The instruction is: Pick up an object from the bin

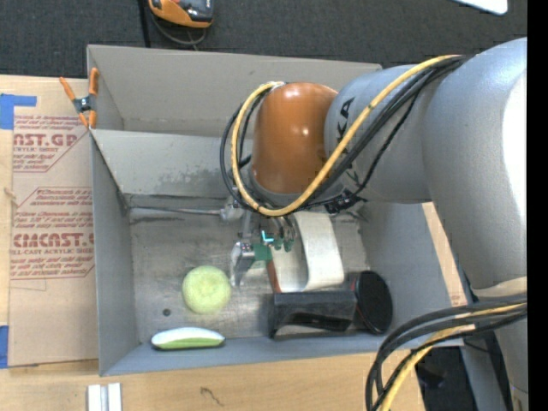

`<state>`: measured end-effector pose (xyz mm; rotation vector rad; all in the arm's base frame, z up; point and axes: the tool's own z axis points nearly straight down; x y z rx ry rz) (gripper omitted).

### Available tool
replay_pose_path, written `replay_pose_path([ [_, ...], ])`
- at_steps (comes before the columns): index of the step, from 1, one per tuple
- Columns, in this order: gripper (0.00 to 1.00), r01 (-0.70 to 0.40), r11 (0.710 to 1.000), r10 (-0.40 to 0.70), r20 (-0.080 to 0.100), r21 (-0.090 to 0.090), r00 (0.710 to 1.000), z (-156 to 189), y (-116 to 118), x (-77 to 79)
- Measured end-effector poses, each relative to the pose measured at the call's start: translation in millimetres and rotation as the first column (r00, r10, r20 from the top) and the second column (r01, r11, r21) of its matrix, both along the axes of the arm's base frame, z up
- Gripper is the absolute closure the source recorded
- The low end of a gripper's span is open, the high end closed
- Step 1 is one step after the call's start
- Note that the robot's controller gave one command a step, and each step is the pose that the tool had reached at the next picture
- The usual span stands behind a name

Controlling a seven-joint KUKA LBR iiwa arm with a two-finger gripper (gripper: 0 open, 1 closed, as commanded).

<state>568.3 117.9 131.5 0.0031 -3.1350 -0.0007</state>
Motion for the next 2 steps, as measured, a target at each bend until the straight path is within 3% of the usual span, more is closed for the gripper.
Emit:
replay_pose_path([
  [1,1.00,0.002,1.000,-0.002,0.008,0.001,1.000,4.3,-0.8,2.2],
  [2,0.00,0.002,1.000,-0.002,0.008,0.001,1.000,4.3,-0.8,2.2],
])
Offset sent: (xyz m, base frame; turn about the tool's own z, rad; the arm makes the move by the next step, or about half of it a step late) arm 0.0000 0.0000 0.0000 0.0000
